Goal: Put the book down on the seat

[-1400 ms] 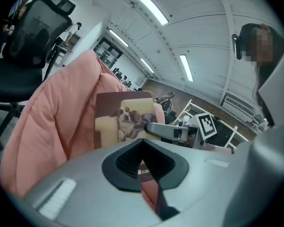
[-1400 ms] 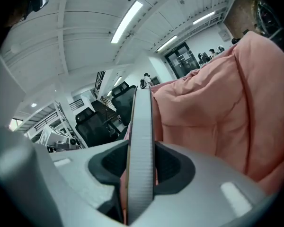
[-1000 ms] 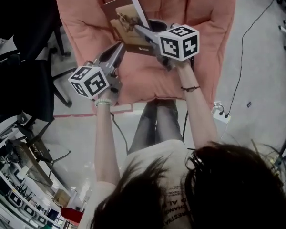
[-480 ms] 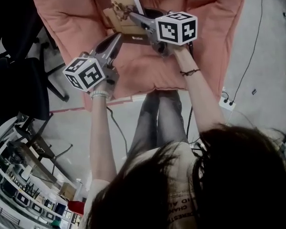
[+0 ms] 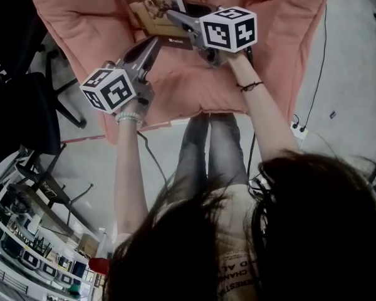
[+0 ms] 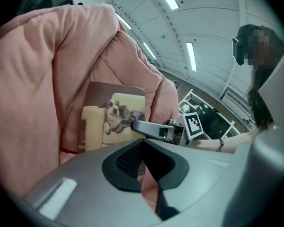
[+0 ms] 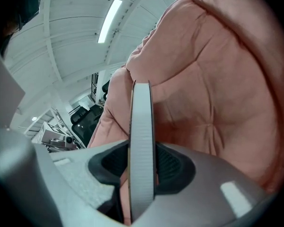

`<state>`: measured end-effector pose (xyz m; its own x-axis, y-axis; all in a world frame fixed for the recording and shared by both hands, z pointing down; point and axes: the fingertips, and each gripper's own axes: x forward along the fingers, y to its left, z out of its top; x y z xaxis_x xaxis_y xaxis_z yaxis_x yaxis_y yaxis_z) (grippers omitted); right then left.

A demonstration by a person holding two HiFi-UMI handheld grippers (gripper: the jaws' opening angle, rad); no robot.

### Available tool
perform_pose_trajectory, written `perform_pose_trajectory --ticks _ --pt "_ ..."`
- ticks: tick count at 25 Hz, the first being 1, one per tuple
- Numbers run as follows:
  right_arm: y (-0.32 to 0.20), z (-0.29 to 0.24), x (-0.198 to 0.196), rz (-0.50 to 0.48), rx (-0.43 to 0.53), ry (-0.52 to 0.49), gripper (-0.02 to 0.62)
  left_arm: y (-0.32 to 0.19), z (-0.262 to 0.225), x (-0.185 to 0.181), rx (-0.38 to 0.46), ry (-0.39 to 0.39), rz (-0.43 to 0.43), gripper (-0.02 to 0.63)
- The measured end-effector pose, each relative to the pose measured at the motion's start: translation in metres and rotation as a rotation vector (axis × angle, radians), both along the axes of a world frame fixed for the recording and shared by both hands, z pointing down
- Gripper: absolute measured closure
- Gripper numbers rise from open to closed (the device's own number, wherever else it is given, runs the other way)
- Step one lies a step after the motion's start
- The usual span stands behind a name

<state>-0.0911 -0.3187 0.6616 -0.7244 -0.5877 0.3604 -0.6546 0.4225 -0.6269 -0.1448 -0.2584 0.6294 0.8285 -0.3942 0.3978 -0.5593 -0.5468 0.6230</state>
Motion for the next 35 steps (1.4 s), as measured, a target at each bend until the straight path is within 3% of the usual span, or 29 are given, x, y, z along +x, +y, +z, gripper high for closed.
perform_pose_trajectory --ticks 4,12,22,35 --pt "0.012 0.008 0.027 0.023 -0.006 0.013 0.442 0.013 0.006 0.020 -0.008 -0.005 0.003 0.603" --pt "0.012 0.011 0.034 0.056 -0.020 0.024 0.431 0.022 0.012 0.022 -0.032 -0.004 0.001 0.603" --pt "0.004 0.030 0.051 0.163 -0.039 0.221 0.386 0.015 0.013 0.018 -0.043 0.009 0.000 0.603" --pt "0.002 0.060 0.048 0.222 -0.127 0.278 0.311 0.008 0.022 0.005 -0.053 0.015 -0.003 0.603"
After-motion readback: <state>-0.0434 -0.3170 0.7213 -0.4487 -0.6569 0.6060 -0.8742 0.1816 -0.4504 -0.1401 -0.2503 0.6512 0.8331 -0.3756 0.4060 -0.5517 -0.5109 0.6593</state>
